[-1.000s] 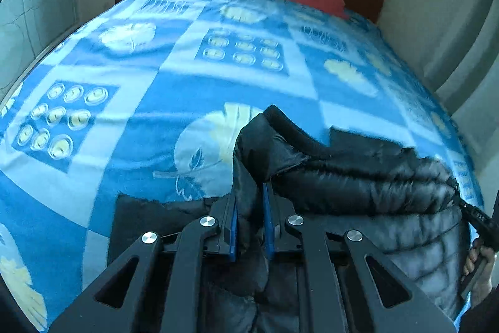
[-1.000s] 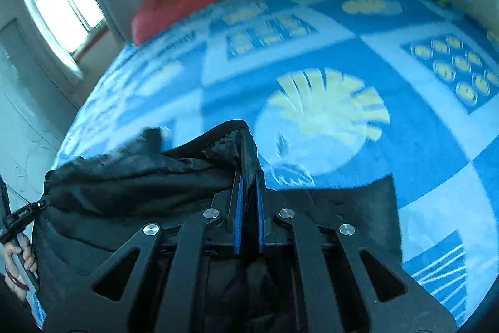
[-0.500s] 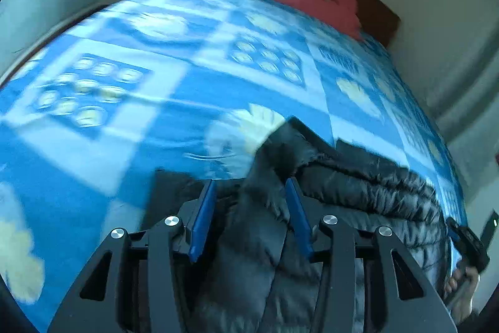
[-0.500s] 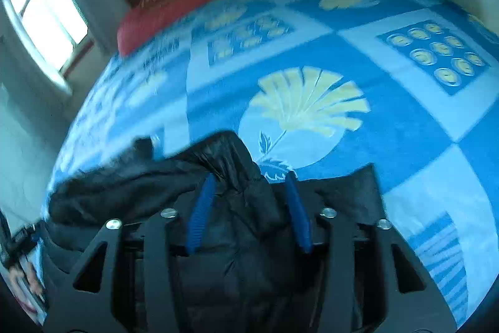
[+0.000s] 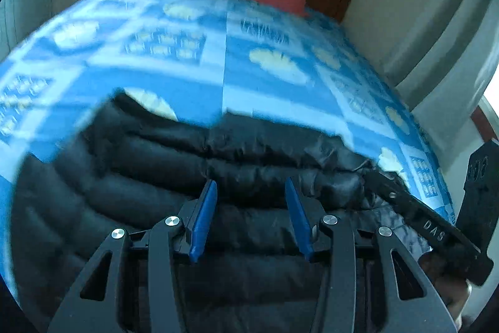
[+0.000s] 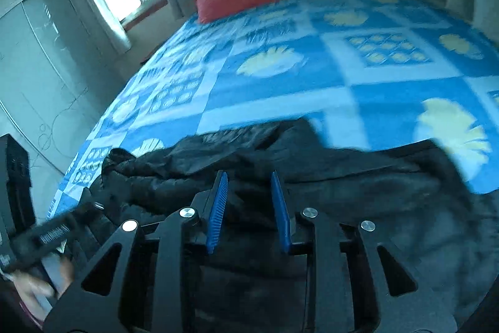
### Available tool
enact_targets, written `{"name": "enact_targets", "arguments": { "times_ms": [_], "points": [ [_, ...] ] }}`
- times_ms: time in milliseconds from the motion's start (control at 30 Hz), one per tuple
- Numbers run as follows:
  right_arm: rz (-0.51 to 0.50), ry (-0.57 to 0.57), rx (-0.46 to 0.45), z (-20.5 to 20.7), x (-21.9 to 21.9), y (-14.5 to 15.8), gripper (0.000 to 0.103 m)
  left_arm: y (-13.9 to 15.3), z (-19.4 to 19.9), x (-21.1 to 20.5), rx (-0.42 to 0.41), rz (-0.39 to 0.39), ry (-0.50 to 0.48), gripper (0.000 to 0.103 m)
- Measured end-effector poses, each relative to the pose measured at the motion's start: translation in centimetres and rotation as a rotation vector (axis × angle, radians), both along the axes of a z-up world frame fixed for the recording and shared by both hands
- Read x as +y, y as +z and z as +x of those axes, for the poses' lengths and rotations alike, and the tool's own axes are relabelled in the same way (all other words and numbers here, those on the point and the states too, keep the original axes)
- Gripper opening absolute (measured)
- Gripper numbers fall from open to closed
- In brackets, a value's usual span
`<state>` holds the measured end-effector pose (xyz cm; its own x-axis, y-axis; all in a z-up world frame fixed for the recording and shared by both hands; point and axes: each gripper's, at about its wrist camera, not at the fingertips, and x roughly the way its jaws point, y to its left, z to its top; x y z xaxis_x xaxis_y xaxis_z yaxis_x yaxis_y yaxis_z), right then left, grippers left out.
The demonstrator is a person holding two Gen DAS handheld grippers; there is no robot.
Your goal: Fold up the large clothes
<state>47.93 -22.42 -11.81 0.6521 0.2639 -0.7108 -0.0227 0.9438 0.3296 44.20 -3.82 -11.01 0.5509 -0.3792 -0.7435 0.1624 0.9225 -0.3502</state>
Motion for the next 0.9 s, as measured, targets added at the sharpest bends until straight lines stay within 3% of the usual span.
{"name": "enact_targets", "arguments": {
  "times_ms": [100,233,333,467,533,600,667,800,900],
  "points": [
    [-0.038,-0.003,0.089,1.3,0.8,-2.8,0.027,-1.9,0.8,-0.6,0.035,0.043,-0.009,0.046],
    [-0.006,-0.021,0.094,1.1,0.4,-3.4,0.025,-2.7,1.1,-1.2,0.043,0.097,-0.02,0.046],
    [-0.013,-0.027,0.064,-0.7,0.0,-1.8,0.025,-1.5,-0.2,-0.3,0.046,0.082,-0.019,0.046],
    [-0.111,-0.042,-0.012,-5.4,-0.9,0.3,0.027,0.9,-4.4,2.5,-0.024,0.064,0.018,0.046],
    [-0.173,-0.065,0.006,-6.9,-1.2,-0.3,0.027,0.4,-6.2,4.5,-0.021,0.034,0.058,0.046],
    [-0.164,-0.062,0.034,-7.0,-1.7,-2.1,0.027,-1.0,-6.6,5.5,0.004,0.014,0.069,0.046],
    [-0.145,-0.058,0.034,-6.7,-2.0,-3.0,0.028,-2.5,-6.7,5.6,-0.016,0.027,0.064,0.038],
    [-0.117,-0.084,0.025,-8.5,-2.4,-1.1,0.027,-1.5,-7.9,6.0,-0.027,0.019,0.088,0.037],
    [-0.167,-0.109,0.006,-11.0,-2.3,-0.8,0.031,-0.8,-10.0,7.5,-0.039,-0.015,0.114,0.037]
  ]
}}
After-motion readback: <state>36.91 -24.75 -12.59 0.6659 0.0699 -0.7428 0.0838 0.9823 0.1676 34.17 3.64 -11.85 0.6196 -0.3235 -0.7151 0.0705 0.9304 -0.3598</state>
